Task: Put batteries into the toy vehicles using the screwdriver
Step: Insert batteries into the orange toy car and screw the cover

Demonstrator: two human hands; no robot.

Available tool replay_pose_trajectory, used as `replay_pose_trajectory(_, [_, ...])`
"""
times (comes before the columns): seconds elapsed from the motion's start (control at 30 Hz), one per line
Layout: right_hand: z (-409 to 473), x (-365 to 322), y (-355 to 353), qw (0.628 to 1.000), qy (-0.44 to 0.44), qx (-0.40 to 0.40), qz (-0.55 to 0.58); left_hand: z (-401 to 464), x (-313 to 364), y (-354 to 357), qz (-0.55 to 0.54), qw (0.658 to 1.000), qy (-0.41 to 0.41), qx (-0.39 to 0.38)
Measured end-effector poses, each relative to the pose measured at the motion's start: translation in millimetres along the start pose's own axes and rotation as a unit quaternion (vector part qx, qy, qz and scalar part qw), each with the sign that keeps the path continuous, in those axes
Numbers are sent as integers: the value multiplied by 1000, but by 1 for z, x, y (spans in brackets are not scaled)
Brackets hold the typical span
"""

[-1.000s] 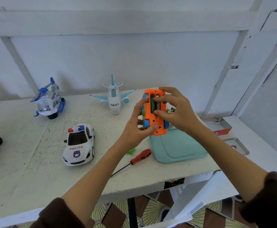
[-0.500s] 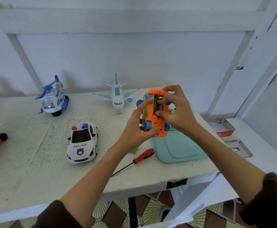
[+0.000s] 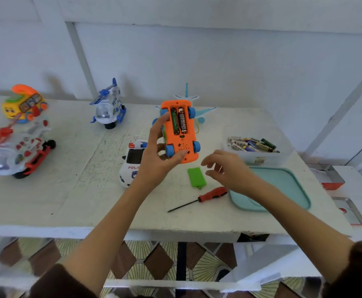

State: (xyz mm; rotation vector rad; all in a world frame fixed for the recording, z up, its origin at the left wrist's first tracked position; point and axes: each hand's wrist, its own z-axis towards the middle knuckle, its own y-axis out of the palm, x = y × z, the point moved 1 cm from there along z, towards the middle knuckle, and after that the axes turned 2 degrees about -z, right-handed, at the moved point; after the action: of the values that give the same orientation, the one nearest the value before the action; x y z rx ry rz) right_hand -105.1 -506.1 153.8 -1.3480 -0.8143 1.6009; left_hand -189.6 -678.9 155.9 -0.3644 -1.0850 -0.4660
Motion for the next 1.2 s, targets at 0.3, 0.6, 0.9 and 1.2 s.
replay_pose_trajectory(0.3, [17,-6,39,987,120,-99,-38,-19,-2,-13,-7,999,-1,36])
replay_pose_trajectory(0.6, [10,-5,35,986,140,-51,71,-16,-6,-3,-14,999,-9,34])
replay_pose_trajectory(0.9, [-13,23,-28,959,171,112,194,-6,-33,20,-57,997,-49,19])
replay_pose_trajectory(1.2, [-21,10,-44,909,128,107,381,-6,-53,29,-62,993,-80,-60])
